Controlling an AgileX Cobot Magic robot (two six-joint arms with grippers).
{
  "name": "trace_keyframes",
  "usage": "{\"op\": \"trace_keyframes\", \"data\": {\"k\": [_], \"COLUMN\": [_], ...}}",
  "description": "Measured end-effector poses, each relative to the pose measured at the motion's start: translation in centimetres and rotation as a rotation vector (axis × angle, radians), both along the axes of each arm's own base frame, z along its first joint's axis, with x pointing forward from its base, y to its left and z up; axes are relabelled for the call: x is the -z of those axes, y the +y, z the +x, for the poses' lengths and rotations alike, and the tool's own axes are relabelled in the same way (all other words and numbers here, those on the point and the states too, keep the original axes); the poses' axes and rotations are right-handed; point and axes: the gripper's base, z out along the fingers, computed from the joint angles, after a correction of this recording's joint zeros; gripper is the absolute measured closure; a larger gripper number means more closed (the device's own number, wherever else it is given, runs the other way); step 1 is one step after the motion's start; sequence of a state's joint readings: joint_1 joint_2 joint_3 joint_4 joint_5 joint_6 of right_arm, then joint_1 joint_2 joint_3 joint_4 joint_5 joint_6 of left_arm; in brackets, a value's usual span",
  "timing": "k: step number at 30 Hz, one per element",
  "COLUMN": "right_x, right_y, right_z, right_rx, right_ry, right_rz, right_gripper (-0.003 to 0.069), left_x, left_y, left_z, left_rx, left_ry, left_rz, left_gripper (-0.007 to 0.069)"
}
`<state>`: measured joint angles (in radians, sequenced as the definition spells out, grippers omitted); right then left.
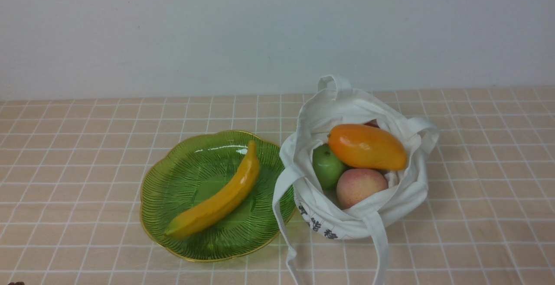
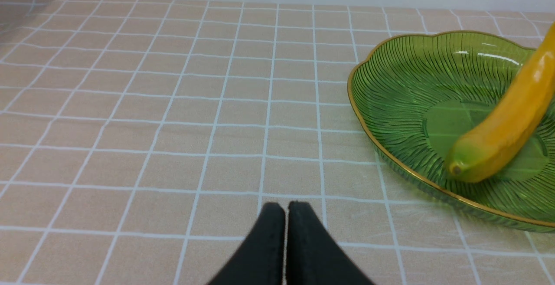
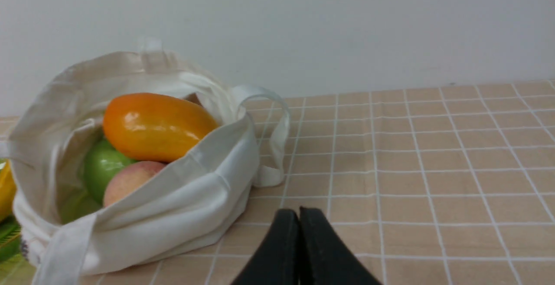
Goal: Take the fruit out of the bag on the brown coffee tablecloth and place them on the plate.
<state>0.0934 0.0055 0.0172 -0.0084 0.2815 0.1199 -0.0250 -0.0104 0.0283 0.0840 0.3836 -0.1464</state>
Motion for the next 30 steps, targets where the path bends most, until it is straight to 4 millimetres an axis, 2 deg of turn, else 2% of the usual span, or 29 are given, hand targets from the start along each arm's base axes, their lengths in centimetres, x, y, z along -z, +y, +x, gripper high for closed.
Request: {"op": "trace_keyframes", "data": {"k": [7, 11, 30], "right_x": [0.87, 0.91, 0.91], "right_y": [-0.32, -0.47, -0.48], "right_z": [-0.12, -0.14, -0.15], "right_rx": [0.055, 0.073, 0.08], "right_ry": [0.06, 0.066, 0.069], "right_rz": [-0.009, -0.056, -0.035], "right_gripper": [0.0673, 0.0673, 0.0673], "left_x": [0.0, 0.0, 0.0], "left_y": [0.0, 0.0, 0.0], "left_z": [0.0, 0.0, 0.0], "left_rx": [0.0, 0.0, 0.0], "left_ry": [0.0, 0.0, 0.0], "left_rz": [0.0, 0.0, 0.0], "left_gripper": [0.0632, 0.0632, 0.0632]}}
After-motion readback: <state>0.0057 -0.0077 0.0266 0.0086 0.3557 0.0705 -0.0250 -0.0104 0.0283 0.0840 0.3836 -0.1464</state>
